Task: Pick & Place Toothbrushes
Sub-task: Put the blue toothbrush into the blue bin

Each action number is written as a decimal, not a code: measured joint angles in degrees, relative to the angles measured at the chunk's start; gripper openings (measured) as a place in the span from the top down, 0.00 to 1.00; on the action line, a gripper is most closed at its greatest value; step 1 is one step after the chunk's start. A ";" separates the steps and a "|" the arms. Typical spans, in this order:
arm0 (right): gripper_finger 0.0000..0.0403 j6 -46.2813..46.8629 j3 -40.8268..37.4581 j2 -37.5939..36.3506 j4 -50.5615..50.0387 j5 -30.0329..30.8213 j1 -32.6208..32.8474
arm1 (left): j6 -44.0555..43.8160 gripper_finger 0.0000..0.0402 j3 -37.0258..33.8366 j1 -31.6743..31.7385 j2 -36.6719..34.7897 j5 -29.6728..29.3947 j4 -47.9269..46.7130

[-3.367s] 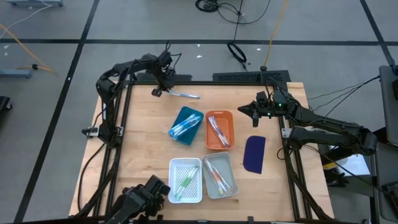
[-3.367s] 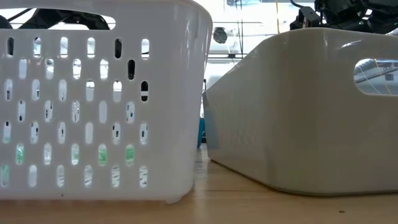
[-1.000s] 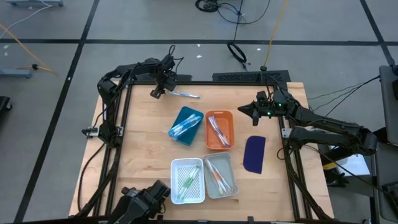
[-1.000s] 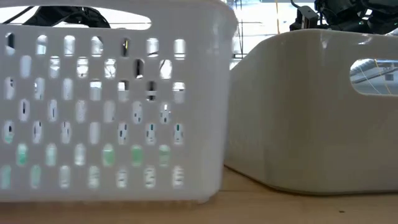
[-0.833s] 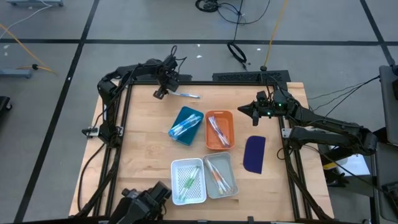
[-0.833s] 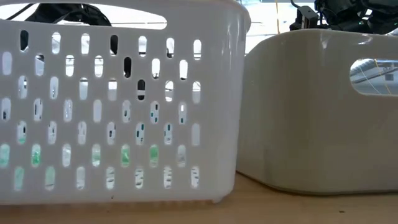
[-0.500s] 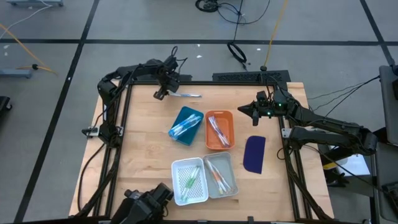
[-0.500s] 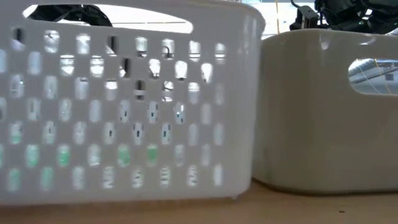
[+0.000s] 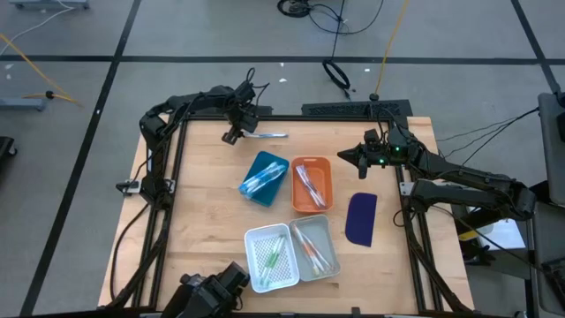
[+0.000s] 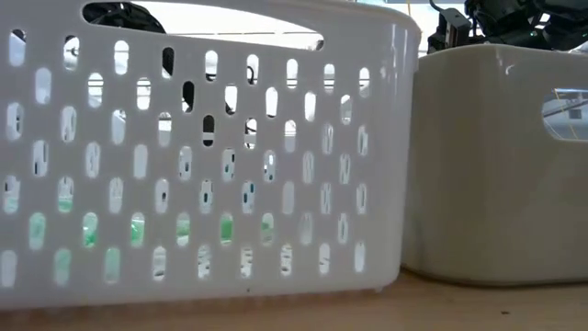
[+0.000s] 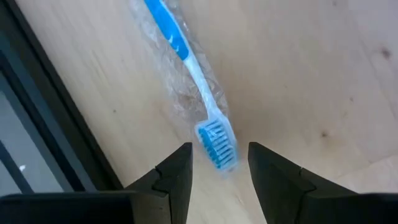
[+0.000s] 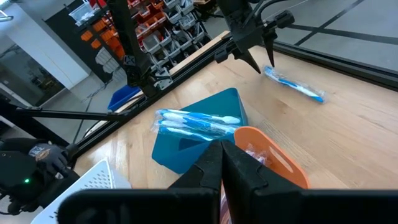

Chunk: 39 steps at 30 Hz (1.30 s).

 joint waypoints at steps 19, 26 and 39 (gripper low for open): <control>1.00 0.10 0.00 0.00 0.00 -0.08 0.01 | -2.69 0.75 -0.87 -0.33 0.00 1.27 0.61; 1.00 0.10 0.00 -0.02 -0.02 -0.09 0.00 | -3.80 0.84 -2.19 -0.33 -0.11 0.44 0.23; 1.00 0.12 0.00 0.00 -0.02 -0.07 0.00 | -5.73 0.94 -2.30 0.07 -1.08 -6.77 -2.81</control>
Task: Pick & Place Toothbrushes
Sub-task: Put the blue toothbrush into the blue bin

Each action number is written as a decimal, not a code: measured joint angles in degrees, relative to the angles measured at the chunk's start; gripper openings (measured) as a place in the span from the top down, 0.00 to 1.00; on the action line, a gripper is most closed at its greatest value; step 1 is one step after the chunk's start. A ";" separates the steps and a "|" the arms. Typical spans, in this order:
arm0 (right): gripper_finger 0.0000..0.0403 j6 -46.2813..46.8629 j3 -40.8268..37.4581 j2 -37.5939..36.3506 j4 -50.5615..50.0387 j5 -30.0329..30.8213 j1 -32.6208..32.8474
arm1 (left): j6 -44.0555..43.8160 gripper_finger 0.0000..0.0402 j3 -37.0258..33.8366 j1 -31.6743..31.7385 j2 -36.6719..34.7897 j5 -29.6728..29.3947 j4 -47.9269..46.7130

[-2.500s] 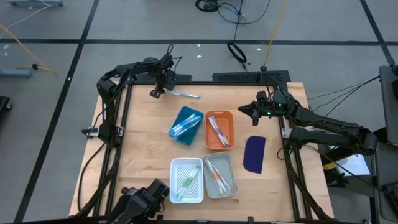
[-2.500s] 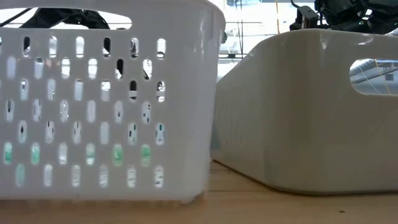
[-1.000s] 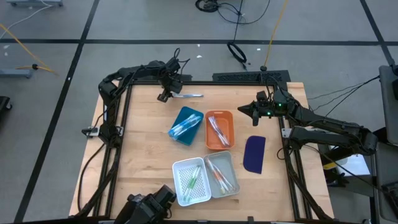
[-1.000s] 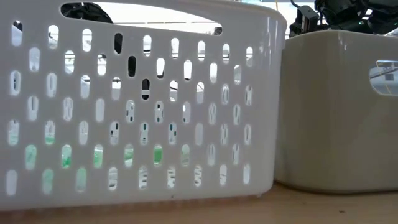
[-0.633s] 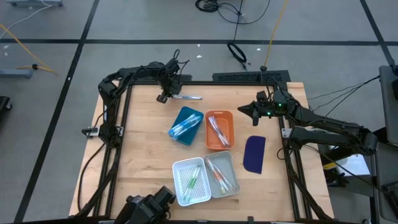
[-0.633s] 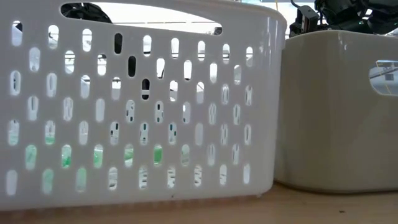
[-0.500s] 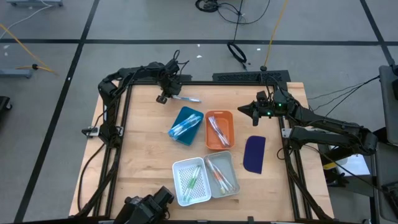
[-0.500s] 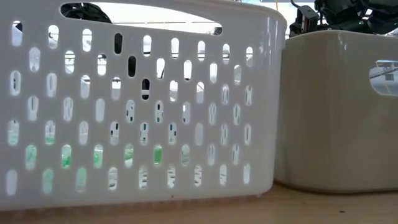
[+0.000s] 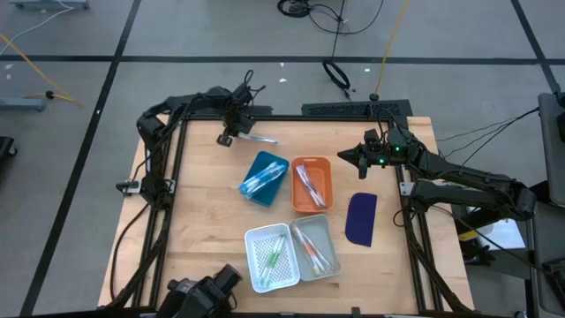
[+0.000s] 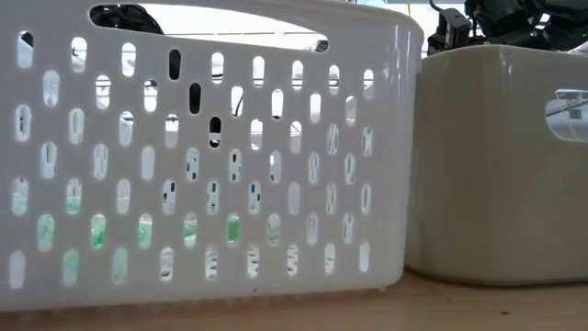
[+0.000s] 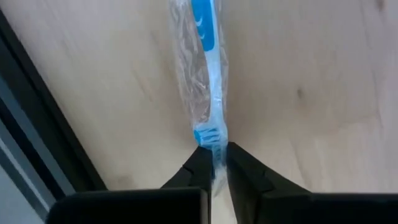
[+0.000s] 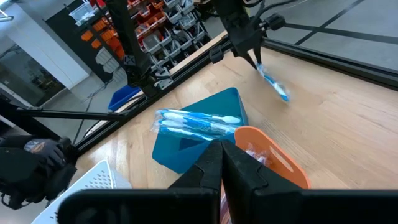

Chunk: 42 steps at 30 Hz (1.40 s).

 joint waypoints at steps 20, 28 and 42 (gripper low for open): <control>1.00 0.00 0.00 -0.02 0.03 0.08 0.00 | -2.86 0.92 -0.06 -0.96 -13.83 -1.16 0.43; 1.00 -0.18 0.00 -0.01 2.17 3.11 0.00 | -9.73 0.92 -0.04 -7.90 -19.71 -0.96 0.32; 1.00 -0.22 0.00 0.00 3.93 2.64 0.02 | -18.64 0.92 0.02 -25.03 -24.32 -10.64 -8.25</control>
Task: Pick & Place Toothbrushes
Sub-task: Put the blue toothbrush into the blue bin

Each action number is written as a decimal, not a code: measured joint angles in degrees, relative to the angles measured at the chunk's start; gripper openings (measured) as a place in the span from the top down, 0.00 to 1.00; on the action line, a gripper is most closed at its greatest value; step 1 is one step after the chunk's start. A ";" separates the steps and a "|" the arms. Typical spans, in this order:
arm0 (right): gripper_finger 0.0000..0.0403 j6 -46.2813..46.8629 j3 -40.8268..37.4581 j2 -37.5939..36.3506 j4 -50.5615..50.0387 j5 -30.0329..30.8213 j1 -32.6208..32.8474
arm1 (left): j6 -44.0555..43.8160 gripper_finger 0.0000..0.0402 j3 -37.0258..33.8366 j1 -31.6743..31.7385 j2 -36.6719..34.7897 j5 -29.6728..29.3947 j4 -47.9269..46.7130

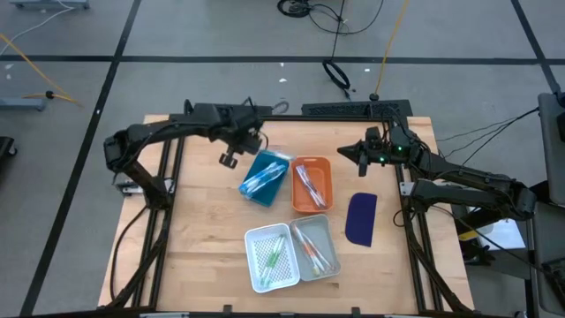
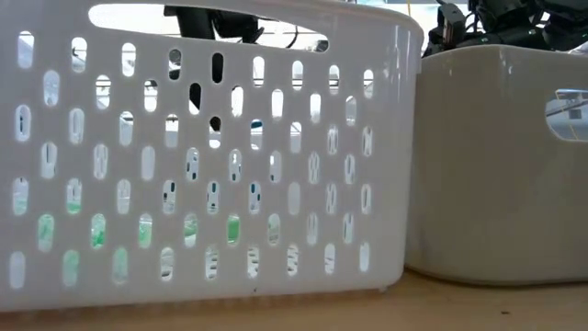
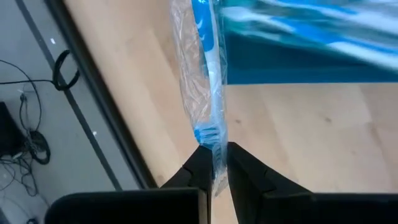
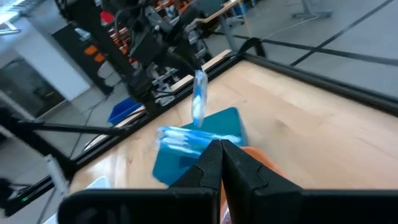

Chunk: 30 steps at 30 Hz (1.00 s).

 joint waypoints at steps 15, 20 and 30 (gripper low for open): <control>1.00 1.93 0.00 0.80 1.80 -9.97 0.39 | -1.44 0.92 0.36 -11.34 0.01 -11.41 -7.03; 0.95 4.87 1.02 6.51 10.46 -11.80 3.58 | -3.01 0.92 1.72 -13.43 0.02 -11.65 -7.61; 0.70 3.71 11.79 23.36 5.55 -14.84 5.80 | -3.32 0.92 2.82 -16.52 0.02 -19.03 -9.12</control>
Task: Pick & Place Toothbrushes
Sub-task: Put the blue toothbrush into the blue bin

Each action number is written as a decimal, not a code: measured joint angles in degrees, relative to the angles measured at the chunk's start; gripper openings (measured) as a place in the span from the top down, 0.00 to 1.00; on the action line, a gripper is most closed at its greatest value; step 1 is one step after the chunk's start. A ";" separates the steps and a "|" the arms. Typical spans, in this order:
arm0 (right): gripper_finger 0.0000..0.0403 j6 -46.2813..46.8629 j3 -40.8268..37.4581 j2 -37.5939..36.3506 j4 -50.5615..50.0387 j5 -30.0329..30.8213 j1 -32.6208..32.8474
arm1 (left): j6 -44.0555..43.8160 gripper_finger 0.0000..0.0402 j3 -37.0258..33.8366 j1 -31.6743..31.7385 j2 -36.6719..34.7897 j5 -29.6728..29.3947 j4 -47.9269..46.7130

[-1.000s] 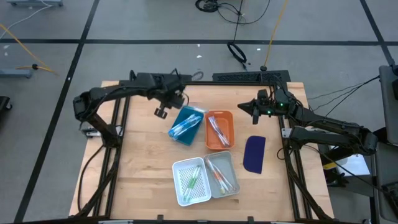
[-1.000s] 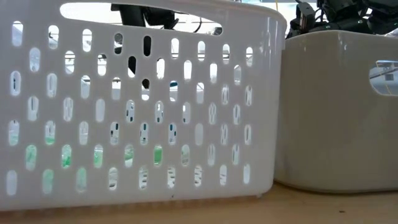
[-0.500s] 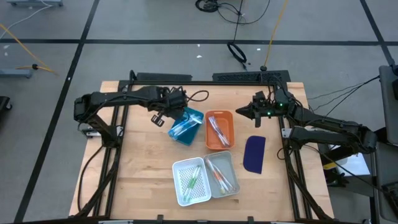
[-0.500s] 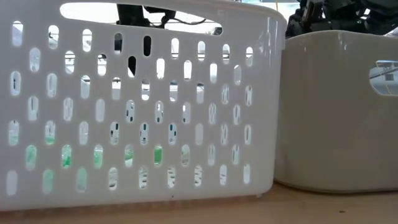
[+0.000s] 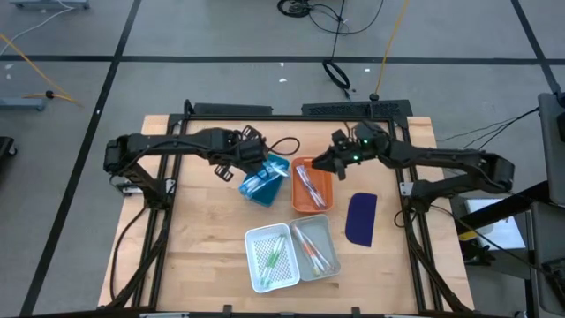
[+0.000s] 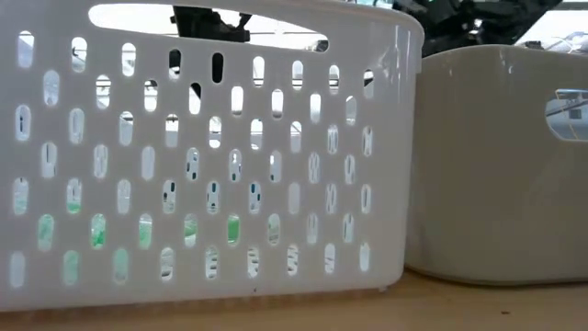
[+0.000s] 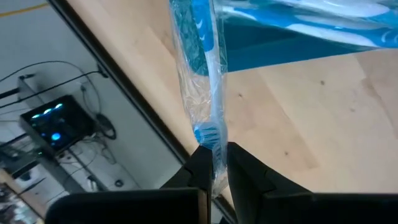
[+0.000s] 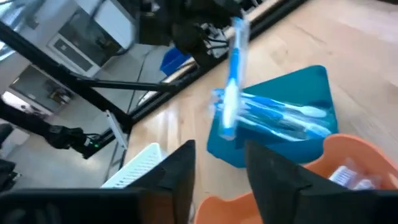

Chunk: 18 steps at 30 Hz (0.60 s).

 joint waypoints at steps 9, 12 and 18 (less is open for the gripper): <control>0.52 -0.61 5.47 8.85 0.14 -4.73 -1.19 | 2.27 0.92 0.00 -3.75 0.00 -6.78 0.46; 0.48 0.74 8.64 12.79 0.89 -8.39 -2.35 | 2.76 0.92 0.00 -4.77 0.00 -7.56 2.18; 0.45 2.31 14.69 20.44 0.62 -15.36 -3.40 | 3.41 0.92 0.00 -5.92 0.00 -10.73 5.78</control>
